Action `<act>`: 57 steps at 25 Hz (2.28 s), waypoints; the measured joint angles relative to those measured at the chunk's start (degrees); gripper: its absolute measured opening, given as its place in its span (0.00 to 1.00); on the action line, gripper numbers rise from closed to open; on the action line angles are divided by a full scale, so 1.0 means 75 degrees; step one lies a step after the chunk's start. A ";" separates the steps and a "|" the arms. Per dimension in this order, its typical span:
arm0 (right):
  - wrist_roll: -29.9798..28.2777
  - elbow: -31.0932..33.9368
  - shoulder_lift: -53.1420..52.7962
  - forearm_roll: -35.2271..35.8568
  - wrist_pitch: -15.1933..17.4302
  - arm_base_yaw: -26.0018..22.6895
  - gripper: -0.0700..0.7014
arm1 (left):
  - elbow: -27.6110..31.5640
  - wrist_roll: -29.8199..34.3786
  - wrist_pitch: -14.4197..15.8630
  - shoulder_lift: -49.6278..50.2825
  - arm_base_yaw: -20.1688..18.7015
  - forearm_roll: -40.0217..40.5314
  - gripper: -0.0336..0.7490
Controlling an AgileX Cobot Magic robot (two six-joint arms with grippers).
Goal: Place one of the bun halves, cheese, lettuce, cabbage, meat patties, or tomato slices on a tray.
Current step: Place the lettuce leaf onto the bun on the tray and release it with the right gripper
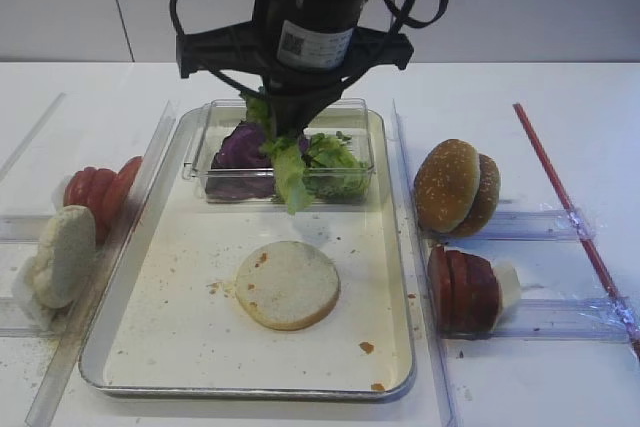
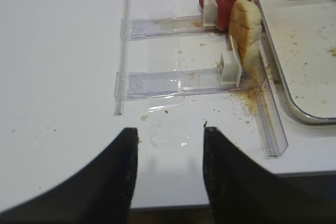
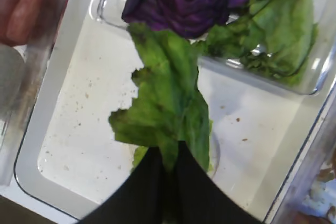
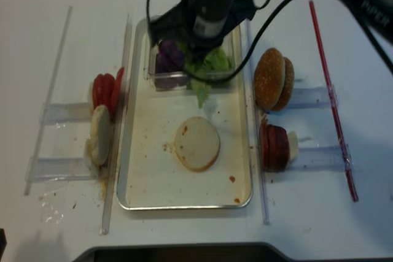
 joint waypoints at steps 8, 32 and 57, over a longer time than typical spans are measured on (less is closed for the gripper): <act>0.0112 0.0785 0.0000 0.0103 -0.0029 0.0107 0.17 | 0.0000 0.0000 0.0000 0.0000 0.0000 0.0000 0.41; 0.0372 0.1623 0.0000 0.0179 -0.0090 0.0113 0.17 | 0.0000 0.0000 0.0000 0.0000 0.0000 0.0000 0.41; 0.0520 0.1647 0.0491 0.0637 -0.0229 0.0378 0.38 | 0.0000 0.0000 0.0000 0.0000 0.0000 0.0000 0.41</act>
